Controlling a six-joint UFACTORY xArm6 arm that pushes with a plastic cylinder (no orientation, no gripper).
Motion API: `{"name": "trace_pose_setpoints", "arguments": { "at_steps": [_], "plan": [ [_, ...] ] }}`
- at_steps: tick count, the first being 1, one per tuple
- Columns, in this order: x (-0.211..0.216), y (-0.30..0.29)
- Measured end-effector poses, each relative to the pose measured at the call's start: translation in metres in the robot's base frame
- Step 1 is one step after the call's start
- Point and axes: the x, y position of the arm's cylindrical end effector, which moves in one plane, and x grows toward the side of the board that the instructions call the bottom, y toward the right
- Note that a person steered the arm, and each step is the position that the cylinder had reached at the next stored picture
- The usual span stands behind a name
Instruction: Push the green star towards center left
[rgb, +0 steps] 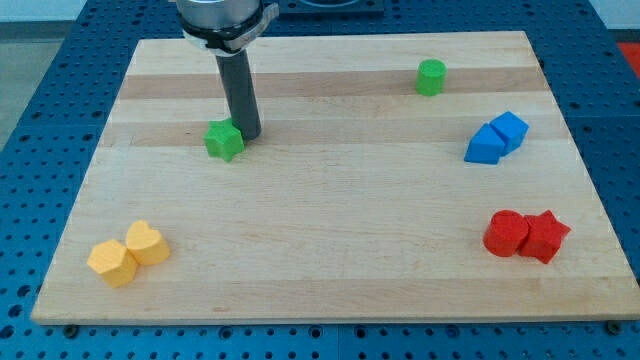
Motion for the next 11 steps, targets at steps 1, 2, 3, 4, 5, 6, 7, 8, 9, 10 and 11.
{"name": "trace_pose_setpoints", "arguments": {
  "at_steps": [1,2,3,4,5,6,7,8,9,10,11],
  "plan": [
    [0.000,-0.011],
    [0.000,0.023],
    [0.015,0.051],
    [0.069,0.058],
    [0.069,0.054],
    [0.069,0.039],
    [0.053,0.012],
    [0.044,-0.008],
    [0.025,-0.031],
    [0.025,-0.044],
    [0.025,-0.058]
  ]
}}
